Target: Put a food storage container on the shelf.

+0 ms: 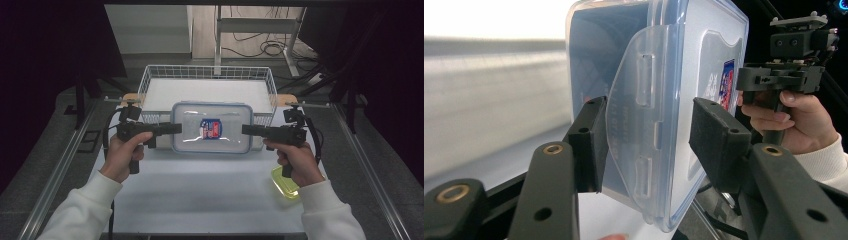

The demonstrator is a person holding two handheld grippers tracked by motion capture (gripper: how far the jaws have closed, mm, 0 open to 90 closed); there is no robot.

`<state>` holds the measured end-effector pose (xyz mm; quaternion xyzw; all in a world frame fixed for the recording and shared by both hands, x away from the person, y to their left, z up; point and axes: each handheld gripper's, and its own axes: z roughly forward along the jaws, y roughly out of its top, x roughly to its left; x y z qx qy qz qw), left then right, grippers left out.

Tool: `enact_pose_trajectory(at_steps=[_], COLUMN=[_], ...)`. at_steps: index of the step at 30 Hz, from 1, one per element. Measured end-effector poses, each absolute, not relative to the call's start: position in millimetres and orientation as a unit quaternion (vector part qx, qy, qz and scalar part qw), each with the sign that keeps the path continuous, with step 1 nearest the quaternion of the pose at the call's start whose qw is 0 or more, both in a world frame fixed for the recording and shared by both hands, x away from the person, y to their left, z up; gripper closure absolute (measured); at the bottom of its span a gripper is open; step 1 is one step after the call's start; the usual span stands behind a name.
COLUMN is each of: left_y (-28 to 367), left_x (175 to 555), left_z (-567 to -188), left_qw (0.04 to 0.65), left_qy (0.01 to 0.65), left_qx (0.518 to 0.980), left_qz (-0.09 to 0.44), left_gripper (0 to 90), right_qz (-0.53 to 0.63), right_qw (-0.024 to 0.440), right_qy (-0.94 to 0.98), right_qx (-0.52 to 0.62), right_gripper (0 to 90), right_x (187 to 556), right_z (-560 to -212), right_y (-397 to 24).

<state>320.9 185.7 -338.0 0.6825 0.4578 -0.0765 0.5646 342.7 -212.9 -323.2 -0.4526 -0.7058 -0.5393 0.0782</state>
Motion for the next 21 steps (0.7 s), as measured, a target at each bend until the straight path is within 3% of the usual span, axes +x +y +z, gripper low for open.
enact_pose_trajectory(at_steps=[21], left_y=[195], left_x=[382], left_z=[-305], left_qw=[0.566], left_qy=[0.460], left_qx=[0.680], left_qz=[-0.069], left_gripper=[50.7], right_qz=[-0.551], right_qw=[0.074], right_qy=[-0.695], right_qx=[-0.456], right_gripper=[52.8], right_x=[400], right_z=[-295], right_y=[-204])
